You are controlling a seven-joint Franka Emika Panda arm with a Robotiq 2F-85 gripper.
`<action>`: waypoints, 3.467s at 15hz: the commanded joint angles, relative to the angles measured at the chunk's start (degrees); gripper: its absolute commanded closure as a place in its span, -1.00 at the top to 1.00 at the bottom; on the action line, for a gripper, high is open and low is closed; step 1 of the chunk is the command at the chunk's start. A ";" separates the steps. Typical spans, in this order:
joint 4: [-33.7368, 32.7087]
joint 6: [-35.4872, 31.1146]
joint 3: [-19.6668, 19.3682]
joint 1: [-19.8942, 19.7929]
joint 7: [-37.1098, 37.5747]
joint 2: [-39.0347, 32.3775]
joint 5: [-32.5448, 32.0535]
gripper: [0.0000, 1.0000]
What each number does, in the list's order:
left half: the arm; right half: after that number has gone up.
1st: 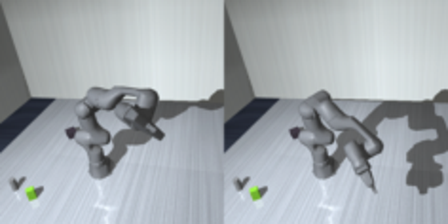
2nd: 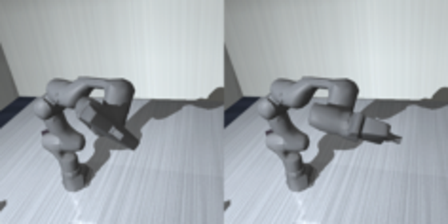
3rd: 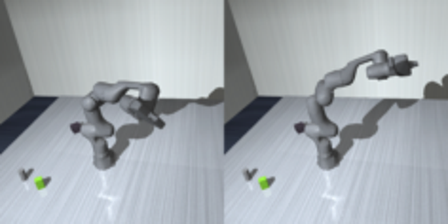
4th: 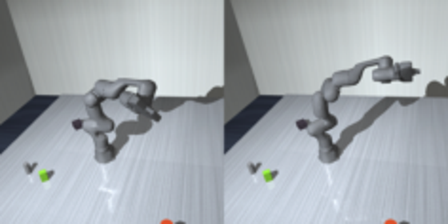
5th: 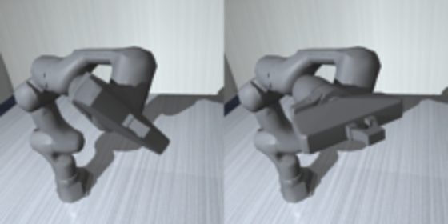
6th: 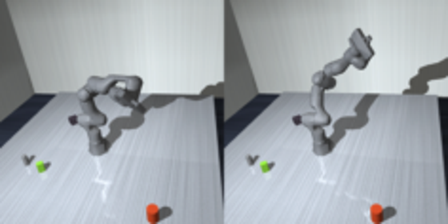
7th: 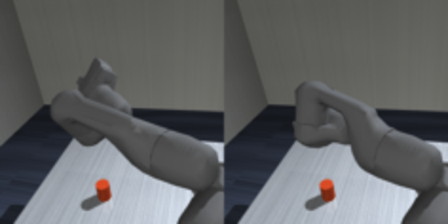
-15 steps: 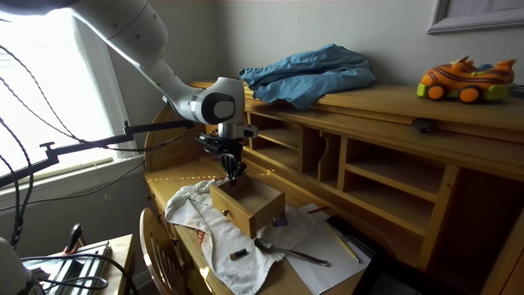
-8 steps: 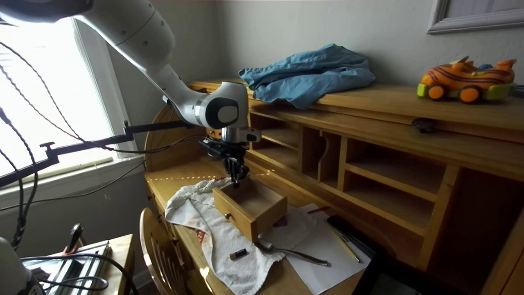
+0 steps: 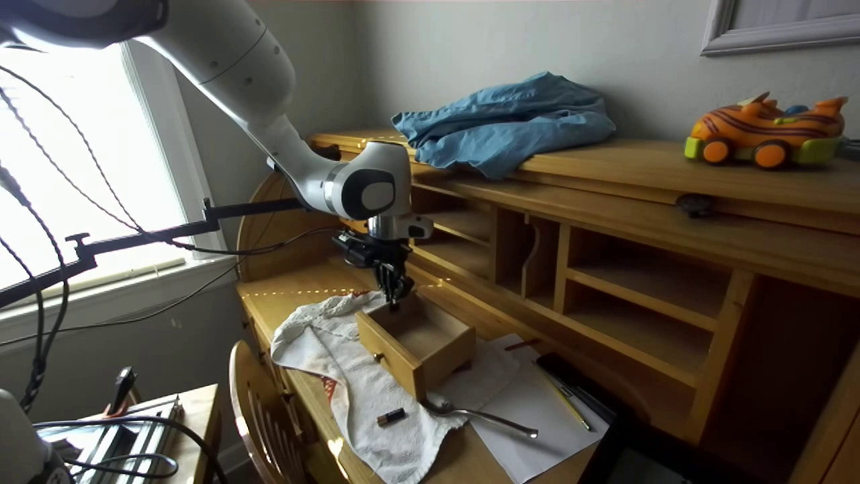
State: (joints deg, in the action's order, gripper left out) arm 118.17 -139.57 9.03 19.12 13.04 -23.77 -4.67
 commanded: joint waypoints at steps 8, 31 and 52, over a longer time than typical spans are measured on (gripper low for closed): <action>-3.68 0.58 -0.03 0.71 1.75 -0.58 -0.13 -0.94; -5.83 6.15 1.52 1.07 3.29 -3.27 3.37 -0.12; 8.66 15.01 4.30 0.91 5.59 8.01 7.70 1.00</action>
State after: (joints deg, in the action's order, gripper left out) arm 122.58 -122.93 13.61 19.75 17.30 -18.54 4.20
